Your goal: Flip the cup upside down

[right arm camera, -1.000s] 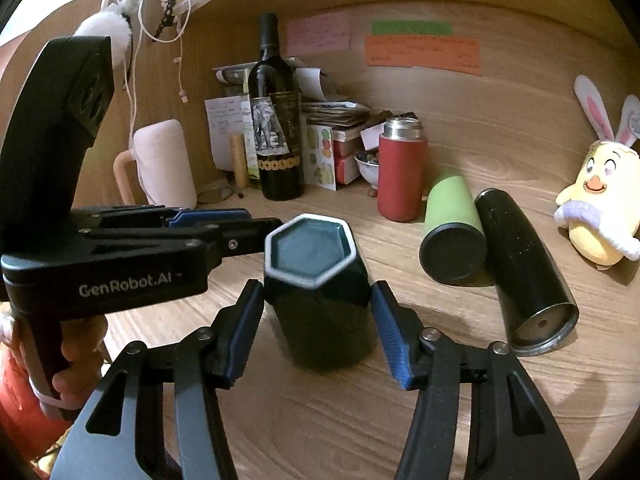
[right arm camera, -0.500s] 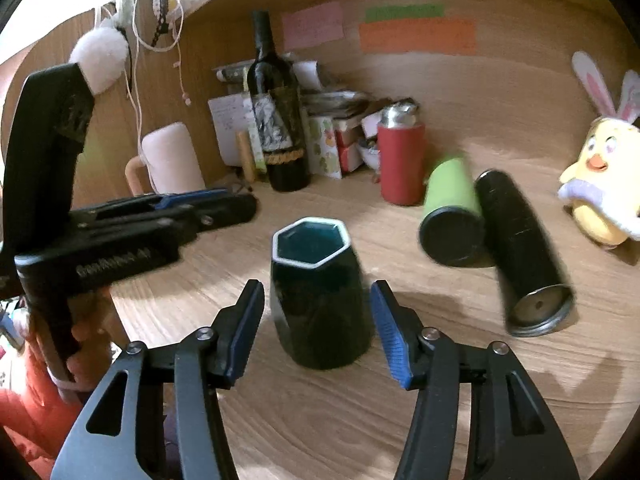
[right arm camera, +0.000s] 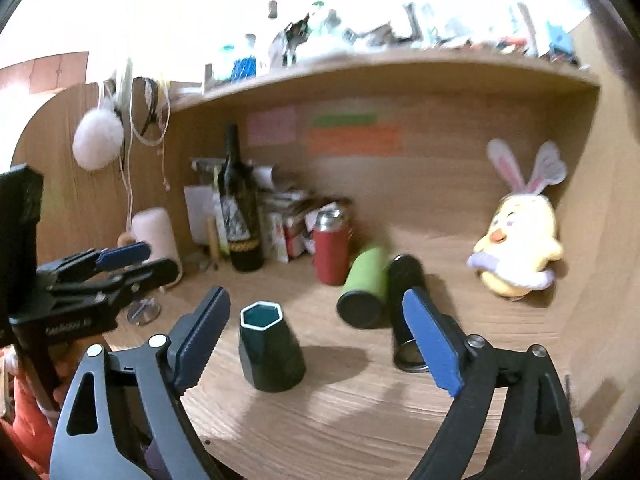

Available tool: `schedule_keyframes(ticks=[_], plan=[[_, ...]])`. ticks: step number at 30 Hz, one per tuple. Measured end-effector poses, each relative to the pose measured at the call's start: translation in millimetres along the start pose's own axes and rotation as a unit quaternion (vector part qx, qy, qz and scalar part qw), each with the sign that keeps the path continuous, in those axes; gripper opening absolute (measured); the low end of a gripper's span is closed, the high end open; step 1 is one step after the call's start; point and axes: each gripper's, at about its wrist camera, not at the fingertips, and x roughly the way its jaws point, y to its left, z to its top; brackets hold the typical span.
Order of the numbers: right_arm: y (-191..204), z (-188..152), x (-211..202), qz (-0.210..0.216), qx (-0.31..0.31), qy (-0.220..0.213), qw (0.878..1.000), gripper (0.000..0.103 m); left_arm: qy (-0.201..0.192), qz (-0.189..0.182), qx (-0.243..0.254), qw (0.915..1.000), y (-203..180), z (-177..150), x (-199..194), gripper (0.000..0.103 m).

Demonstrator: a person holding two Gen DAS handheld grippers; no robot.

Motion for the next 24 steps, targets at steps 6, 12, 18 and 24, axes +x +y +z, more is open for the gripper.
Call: schedule_keyframes(ticks=[6,12,18,24], plan=[[-2,4,-31,-0.026,0.015,-0.037,0.999,0.103,-0.035,0.023,-0.002,0.9991,-9,0,-30,0.101],[3,6,-45,-0.032,0.014,-0.056,0.998,0.103,-0.036,0.037,-0.001,0.9986,-14,-2,-41,0.103],[6,3,-45,-0.029,0.01,-0.057,0.998,0.103,-0.031,0.038,0.0,0.9988,-15,-5,-43,0.103],[3,2,-44,-0.026,0.016,-0.056,0.998,0.103,-0.029,0.039,-0.001,0.9988,-16,-7,-41,0.103]])
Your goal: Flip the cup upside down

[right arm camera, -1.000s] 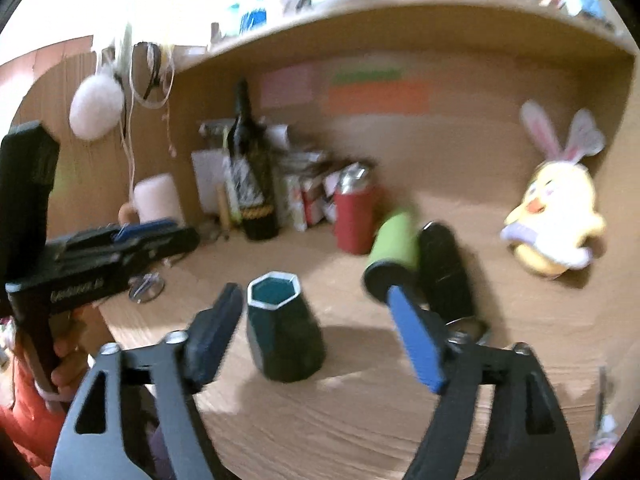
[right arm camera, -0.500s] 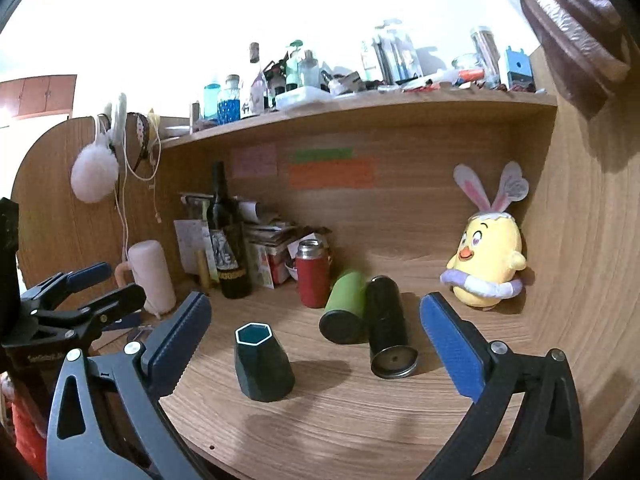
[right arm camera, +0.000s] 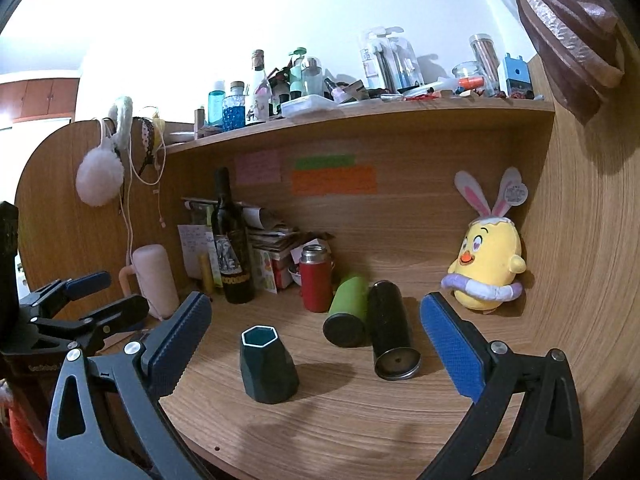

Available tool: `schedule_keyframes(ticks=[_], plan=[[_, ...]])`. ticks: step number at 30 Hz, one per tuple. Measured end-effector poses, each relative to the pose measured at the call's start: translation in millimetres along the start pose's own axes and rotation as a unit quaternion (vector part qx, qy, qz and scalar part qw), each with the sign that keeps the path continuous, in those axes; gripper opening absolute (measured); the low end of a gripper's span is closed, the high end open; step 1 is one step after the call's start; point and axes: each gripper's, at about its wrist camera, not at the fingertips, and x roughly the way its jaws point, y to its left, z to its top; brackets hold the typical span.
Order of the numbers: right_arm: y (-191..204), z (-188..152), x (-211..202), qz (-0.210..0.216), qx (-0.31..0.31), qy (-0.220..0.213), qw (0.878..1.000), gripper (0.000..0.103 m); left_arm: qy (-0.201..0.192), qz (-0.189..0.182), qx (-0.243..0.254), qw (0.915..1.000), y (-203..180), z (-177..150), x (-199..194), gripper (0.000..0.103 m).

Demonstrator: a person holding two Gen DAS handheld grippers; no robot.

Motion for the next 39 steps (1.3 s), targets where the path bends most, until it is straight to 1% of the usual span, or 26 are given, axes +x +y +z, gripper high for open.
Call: schedule_keyframes(ticks=[15,21,39], plan=[[-2.5,1.8,-3.1,-0.005,0.007,-0.006,1.0,0.103,-0.001,-0.005,-0.001,1.0,0.6,0.2,-0.6,0.103],[1.3,1.9,-4.1,-0.006,-0.001,-0.006,1.0,0.103,-0.001,-0.005,0.0,1.0,0.3,0.7,-1.4,0.103],[4.9,1.8,-3.0,-0.001,-0.004,-0.005,1.0,0.103,-0.003,-0.005,-0.001,1.0,-0.3,2.2,-2.9,0.103]])
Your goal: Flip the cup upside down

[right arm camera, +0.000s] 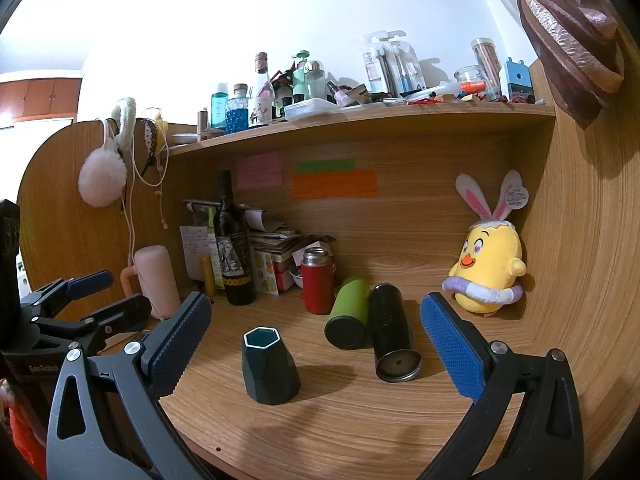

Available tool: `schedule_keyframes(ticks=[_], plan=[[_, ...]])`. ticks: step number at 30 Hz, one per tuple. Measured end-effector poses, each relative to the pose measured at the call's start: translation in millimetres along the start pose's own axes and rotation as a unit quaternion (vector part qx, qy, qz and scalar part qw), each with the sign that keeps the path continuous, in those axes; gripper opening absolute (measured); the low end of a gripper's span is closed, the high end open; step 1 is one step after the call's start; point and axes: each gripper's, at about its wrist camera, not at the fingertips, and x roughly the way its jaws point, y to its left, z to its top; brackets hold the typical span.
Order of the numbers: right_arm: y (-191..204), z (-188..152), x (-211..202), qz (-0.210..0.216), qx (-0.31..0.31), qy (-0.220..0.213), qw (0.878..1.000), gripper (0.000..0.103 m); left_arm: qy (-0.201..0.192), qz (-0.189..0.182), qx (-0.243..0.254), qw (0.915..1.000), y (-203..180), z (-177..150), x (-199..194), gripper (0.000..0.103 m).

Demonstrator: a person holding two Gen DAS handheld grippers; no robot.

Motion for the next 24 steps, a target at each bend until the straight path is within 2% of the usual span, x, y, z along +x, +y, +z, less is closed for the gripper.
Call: schedule_keyframes(ticks=[24], plan=[[-1.5,-0.1,-1.5,-0.006,0.0,-0.005,1.0,0.103,0.003,-0.011,-0.006,0.9999,-0.4,-0.9,3.3,0.103]])
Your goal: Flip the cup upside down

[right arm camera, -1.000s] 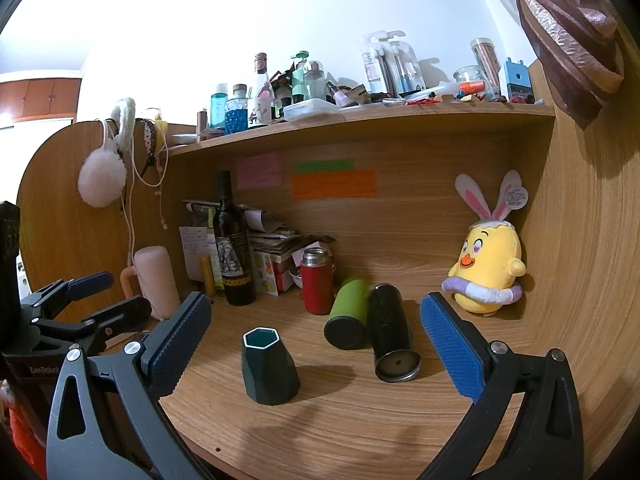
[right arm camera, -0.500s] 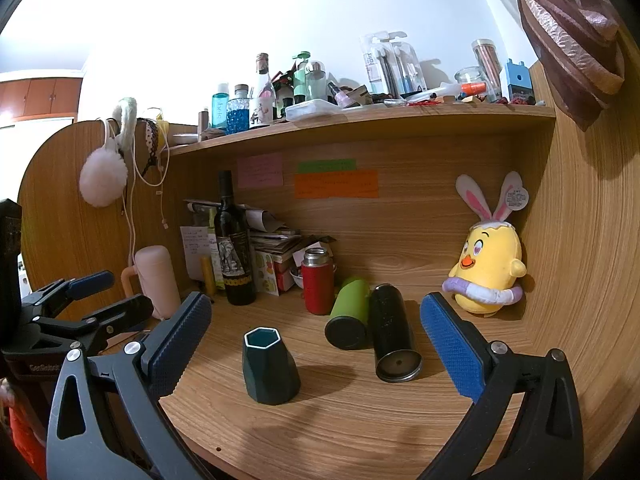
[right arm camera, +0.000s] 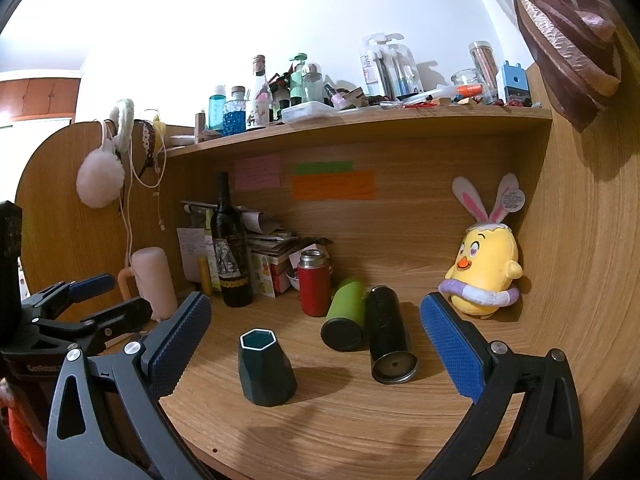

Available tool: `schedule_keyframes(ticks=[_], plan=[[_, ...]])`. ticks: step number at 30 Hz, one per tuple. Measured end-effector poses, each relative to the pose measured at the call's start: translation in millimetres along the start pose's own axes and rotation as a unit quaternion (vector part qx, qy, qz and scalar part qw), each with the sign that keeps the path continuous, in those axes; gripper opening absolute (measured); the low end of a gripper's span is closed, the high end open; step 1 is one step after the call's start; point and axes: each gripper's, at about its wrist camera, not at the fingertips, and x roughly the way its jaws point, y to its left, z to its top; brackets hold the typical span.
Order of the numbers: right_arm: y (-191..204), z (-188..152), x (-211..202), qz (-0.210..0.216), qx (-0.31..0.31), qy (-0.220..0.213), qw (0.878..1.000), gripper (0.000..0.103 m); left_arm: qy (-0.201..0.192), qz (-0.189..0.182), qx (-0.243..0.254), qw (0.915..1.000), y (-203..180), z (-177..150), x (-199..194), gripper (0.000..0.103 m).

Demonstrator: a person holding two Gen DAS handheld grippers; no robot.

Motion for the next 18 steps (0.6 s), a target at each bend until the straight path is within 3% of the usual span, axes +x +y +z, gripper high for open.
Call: schedule_keyframes(ticks=[18], plan=[[-5.6,0.3,0.0,-0.003,0.004,0.001,1.0,0.103,0.025,-0.014,-0.012,0.9995,4.3,-3.4,8.7,0.103]])
